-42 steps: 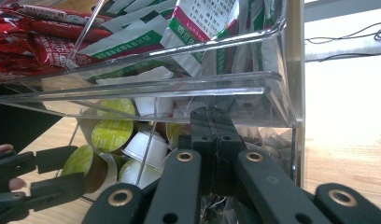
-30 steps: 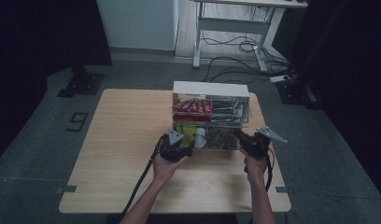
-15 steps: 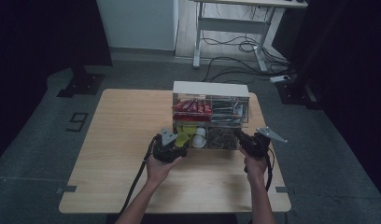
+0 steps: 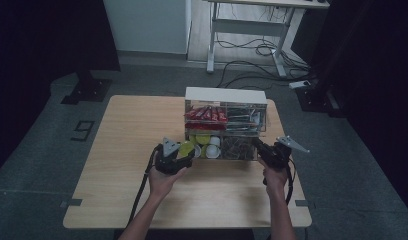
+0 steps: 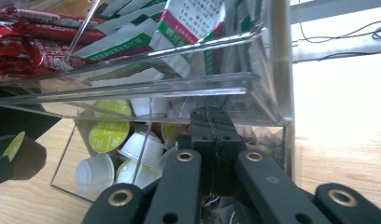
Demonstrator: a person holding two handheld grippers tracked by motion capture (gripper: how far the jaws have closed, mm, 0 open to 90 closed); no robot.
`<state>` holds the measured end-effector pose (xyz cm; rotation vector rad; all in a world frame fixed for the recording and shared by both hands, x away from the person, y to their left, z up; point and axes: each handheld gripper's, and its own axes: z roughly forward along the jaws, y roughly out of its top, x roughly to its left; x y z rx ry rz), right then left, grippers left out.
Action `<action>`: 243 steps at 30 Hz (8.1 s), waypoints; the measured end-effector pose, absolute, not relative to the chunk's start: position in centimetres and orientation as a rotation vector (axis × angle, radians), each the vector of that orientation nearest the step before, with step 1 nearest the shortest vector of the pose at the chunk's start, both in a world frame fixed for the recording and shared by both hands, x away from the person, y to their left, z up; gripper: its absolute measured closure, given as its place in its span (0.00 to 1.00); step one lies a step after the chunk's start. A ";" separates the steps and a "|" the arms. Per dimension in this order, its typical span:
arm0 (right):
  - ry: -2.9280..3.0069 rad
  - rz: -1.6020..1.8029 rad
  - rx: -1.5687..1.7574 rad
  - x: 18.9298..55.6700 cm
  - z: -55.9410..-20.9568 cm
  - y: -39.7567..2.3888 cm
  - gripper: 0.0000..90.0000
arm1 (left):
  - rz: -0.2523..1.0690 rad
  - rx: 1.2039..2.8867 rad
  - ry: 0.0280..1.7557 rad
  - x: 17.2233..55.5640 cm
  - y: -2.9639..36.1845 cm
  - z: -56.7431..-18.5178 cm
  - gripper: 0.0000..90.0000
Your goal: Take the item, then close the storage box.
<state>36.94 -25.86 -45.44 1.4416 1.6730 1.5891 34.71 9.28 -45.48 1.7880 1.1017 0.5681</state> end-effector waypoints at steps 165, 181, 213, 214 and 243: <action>1.759 1.468 1.437 35.0 -47.3 -25.0 0.98 | 0.542 1.798 1.337 29.3 21.3 -51.0 0.33; 1.792 1.428 1.453 34.6 -48.3 -25.0 0.98 | 0.536 1.808 1.340 29.3 21.4 -51.2 0.33; 1.853 1.369 1.475 34.4 -49.8 -24.7 0.97 | 0.527 1.828 1.358 29.5 21.4 -51.5 0.32; 1.856 1.366 1.477 34.4 -49.9 -24.7 0.97 | 0.526 1.827 1.359 29.5 21.4 -51.5 0.32; 1.915 1.349 1.492 34.4 -50.9 -24.6 0.96 | 0.530 1.834 1.365 29.5 21.3 -51.6 0.32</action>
